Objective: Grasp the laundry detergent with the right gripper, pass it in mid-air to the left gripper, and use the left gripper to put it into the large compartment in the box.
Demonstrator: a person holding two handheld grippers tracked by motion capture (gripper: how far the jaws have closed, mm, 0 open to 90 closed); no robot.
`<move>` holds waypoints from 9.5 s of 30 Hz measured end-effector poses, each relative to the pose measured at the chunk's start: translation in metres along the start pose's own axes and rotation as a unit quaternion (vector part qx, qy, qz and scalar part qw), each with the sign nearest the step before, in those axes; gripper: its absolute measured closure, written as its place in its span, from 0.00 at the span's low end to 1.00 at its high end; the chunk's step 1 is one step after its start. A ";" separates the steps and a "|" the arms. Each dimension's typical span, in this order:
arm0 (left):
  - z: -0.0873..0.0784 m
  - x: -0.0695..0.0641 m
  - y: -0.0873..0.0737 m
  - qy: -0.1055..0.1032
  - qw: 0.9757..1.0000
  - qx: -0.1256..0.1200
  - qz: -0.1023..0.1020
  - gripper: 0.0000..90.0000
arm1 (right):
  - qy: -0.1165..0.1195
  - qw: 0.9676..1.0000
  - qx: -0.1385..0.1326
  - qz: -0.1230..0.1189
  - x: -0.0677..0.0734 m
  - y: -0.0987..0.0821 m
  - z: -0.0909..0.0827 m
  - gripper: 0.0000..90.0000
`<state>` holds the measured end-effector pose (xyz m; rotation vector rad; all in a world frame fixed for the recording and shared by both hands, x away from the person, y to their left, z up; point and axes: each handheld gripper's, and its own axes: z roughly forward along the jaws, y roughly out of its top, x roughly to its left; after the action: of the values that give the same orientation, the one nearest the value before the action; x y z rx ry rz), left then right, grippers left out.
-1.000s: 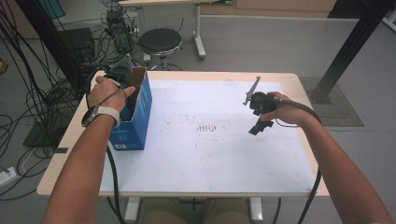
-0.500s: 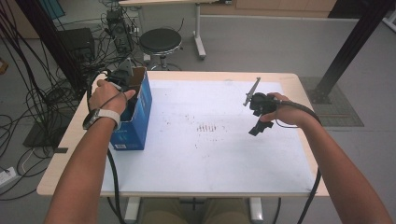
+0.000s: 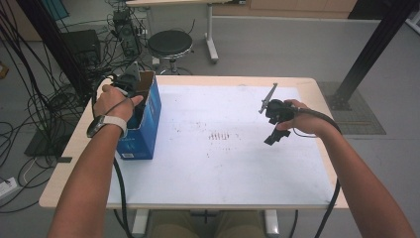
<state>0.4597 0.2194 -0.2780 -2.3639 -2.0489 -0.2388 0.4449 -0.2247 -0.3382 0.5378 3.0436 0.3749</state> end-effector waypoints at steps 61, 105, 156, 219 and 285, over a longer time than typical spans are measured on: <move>0.000 0.002 -0.001 -0.003 1.000 -0.002 0.000 0.41 | -0.001 1.000 0.000 -0.003 0.002 0.001 -0.001 0.10; 0.001 0.001 -0.002 -0.003 1.000 -0.010 -0.002 0.41 | 0.001 1.000 -0.001 -0.003 0.004 0.002 0.001 0.10; -0.022 0.012 -0.009 -0.049 0.997 -0.060 0.003 0.22 | 0.005 1.000 0.002 -0.002 0.007 0.001 0.003 0.10; -0.121 -0.120 -0.017 -0.098 0.900 -0.115 0.408 0.13 | -0.005 1.000 -0.008 0.002 0.005 0.003 -0.017 0.10; -0.051 -0.180 -0.029 -0.093 0.838 -0.080 0.531 0.13 | -0.015 1.000 -0.017 0.007 0.007 0.006 -0.018 0.10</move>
<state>0.4015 0.0415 -0.2517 -3.2635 -0.4680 -0.1485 0.4385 -0.2210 -0.3193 0.5590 3.0002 0.4133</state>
